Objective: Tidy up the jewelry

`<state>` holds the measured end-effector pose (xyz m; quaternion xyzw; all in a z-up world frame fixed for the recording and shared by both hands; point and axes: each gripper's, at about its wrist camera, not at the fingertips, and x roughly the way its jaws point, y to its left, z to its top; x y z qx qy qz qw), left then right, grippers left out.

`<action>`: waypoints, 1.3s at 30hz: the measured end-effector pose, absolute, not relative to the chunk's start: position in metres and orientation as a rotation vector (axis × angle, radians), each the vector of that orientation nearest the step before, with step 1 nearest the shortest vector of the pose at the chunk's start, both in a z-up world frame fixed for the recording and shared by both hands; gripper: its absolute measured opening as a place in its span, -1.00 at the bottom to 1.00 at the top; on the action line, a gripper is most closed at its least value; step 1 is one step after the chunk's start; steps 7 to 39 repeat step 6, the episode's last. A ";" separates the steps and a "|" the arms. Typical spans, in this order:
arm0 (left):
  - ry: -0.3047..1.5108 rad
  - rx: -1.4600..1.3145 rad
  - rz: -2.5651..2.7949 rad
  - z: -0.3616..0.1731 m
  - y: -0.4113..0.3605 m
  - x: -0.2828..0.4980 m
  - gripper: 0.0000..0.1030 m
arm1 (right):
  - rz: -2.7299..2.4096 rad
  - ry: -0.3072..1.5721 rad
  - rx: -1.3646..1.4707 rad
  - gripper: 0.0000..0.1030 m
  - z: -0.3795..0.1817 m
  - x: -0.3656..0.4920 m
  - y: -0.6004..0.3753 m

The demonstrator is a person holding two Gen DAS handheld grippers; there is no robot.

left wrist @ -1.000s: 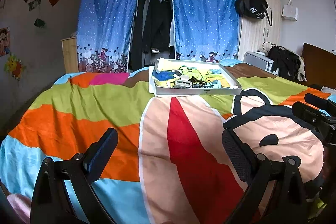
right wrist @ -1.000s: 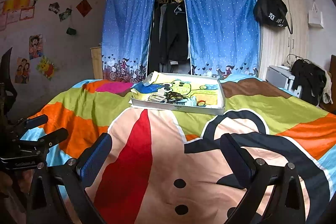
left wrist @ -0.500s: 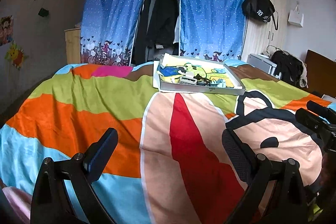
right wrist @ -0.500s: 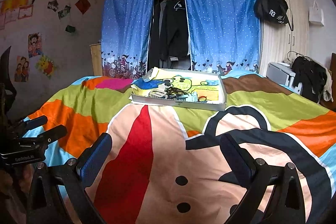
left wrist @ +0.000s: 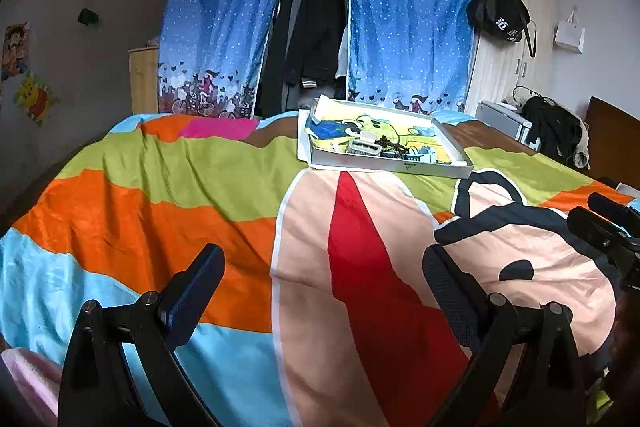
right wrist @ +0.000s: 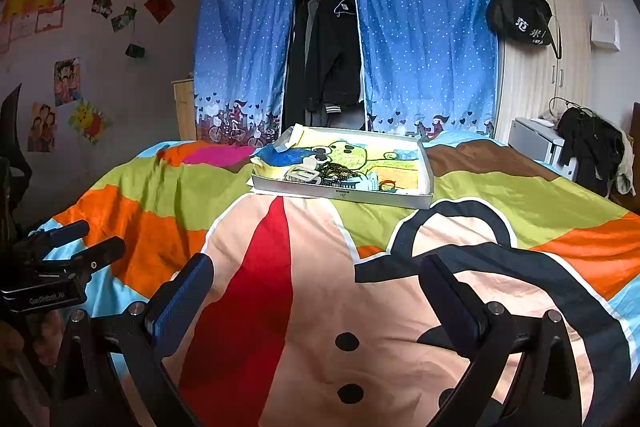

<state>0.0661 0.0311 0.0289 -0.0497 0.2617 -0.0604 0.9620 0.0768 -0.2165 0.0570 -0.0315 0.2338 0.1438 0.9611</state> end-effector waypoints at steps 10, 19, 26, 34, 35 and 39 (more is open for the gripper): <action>0.543 -0.104 -0.122 0.026 0.032 0.067 0.88 | 0.292 0.476 -0.064 1.00 0.056 0.077 -0.216; 0.543 -0.104 -0.122 0.026 0.032 0.067 0.88 | 0.292 0.476 -0.064 1.00 0.056 0.077 -0.216; 0.543 -0.104 -0.122 0.026 0.032 0.067 0.88 | 0.292 0.476 -0.064 1.00 0.056 0.077 -0.216; 0.543 -0.104 -0.122 0.026 0.032 0.067 0.88 | 0.292 0.476 -0.064 1.00 0.056 0.077 -0.216; 0.543 -0.104 -0.122 0.026 0.032 0.067 0.88 | 0.292 0.476 -0.064 1.00 0.056 0.077 -0.216; 0.543 -0.104 -0.122 0.026 0.032 0.067 0.88 | 0.292 0.476 -0.064 1.00 0.056 0.077 -0.216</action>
